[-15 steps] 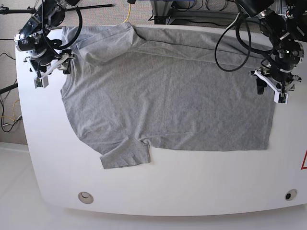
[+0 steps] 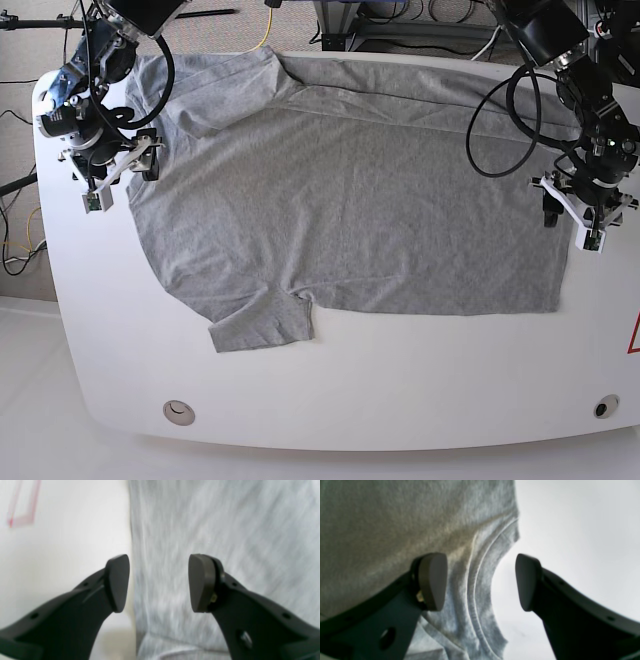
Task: Fold the T-shirt properly
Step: 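Move both grippers down to the shirt's hem corners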
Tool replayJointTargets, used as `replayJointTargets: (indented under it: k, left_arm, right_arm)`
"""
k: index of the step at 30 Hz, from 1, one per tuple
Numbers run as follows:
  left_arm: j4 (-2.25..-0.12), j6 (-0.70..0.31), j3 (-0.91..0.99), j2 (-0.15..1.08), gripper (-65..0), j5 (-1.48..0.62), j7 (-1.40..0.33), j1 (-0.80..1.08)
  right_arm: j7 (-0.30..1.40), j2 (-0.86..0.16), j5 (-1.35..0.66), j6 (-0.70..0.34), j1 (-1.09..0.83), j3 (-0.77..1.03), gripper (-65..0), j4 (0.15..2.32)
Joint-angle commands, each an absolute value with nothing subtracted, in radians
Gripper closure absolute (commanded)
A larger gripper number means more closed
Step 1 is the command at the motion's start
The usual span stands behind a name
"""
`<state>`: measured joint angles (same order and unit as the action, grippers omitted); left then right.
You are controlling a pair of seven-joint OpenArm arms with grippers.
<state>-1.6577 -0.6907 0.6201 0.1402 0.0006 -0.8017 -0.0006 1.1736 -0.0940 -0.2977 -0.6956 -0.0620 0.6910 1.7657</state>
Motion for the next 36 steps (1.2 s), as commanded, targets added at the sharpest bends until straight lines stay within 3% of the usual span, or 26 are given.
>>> replayJointTargets:
  k: [1, 26, 36]
  left_arm:
    - [-1.652, -0.683, 0.628, 0.168, -34.5, -0.01, -0.775, -0.038]
    - [-1.535, -0.668, 0.633, 0.193, -34.7, -0.005, -0.746, -0.109]
    - [-1.255, -0.641, 0.55, 0.263, -35.1, 0.006, -0.655, -0.284]
  right_arm:
    - [1.151, -0.115, -0.309, -0.698, -0.008, 0.672, -40.5, 1.726]
    - [0.96, -0.219, -0.303, -0.698, 0.35, 0.509, -40.2, 1.143]
    - [0.827, -0.249, -0.287, -0.698, 0.506, 0.402, -40.2, 0.982]
